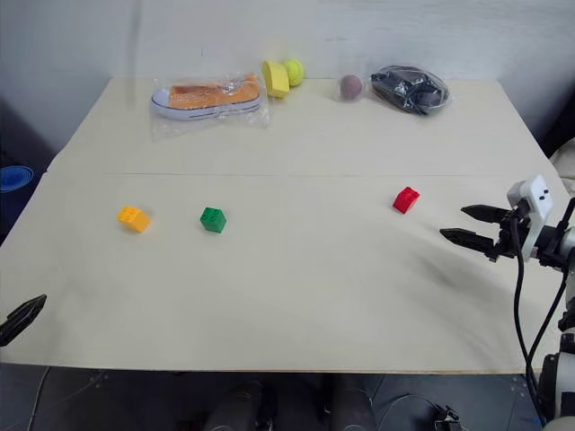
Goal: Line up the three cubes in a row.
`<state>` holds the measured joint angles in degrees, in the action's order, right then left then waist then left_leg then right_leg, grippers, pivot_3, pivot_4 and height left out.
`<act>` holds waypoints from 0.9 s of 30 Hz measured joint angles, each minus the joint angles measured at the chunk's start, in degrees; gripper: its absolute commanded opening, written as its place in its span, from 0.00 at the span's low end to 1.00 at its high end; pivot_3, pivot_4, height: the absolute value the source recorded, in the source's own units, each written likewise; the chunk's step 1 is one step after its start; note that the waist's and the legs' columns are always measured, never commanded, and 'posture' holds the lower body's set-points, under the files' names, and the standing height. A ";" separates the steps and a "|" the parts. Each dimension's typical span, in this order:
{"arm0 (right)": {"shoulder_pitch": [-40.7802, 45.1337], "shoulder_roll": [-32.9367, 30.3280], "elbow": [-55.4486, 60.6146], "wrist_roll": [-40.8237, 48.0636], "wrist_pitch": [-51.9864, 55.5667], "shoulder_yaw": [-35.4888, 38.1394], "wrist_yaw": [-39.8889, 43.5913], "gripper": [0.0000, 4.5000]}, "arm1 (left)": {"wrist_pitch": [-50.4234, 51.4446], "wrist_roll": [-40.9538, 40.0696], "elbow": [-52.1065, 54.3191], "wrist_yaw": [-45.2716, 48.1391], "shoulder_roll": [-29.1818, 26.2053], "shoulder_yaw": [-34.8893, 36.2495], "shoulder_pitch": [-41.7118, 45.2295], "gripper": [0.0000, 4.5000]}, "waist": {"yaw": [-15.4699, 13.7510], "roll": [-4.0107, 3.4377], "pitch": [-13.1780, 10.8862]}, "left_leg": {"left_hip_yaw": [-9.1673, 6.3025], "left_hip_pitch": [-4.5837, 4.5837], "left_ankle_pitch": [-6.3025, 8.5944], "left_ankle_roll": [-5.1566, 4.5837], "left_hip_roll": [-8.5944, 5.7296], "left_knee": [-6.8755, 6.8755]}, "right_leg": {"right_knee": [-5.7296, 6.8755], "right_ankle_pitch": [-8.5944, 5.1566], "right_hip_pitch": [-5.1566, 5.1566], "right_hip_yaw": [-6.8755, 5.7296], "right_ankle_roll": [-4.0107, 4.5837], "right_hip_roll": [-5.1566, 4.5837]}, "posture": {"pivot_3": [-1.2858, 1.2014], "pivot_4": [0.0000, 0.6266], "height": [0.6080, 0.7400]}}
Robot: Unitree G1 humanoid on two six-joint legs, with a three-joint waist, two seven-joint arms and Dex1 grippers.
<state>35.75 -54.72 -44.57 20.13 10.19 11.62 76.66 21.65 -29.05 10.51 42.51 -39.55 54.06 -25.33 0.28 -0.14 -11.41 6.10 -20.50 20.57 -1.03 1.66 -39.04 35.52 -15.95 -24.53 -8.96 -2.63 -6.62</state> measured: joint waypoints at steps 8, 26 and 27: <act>-0.52 0.09 2.47 0.08 1.20 0.03 -1.06 1.00 | 0.21 0.21 0.05 -1.23 0.00 -0.19 0.01 0.99 | 0.04 0.00 0.00 | 0.02 0.00 0.00 0.00 0.00 0.00 | 0.01 0.00 -0.01 0.01 0.00 0.00 | 0.52 0.24 1.00; 0.15 1.69 8.36 -1.10 2.44 -1.57 -4.24 1.00 | 4.70 -2.52 2.65 0.90 -3.30 -4.84 3.41 0.99 | 0.05 0.00 0.00 | 0.04 0.01 -0.03 0.02 -0.01 -0.04 | 0.09 0.00 0.00 0.04 0.00 0.00 | 0.52 0.24 1.00; 1.49 2.12 8.18 -1.70 2.44 -2.46 -4.56 1.00 | 5.83 -3.59 4.01 1.60 -4.08 -6.29 4.39 0.99 | 0.06 0.00 0.00 | 0.04 0.03 -0.04 0.03 -0.01 -0.05 | 0.11 0.00 0.00 0.05 0.00 0.00 | 0.52 0.24 1.00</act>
<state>37.24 -52.60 -36.40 18.43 12.63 9.16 72.10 27.47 -32.64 14.52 44.11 -43.63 47.77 -20.94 0.34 -0.14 -11.41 6.14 -20.47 20.53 -1.00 1.64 -39.09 35.63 -15.94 -24.53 -8.91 -2.63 -6.62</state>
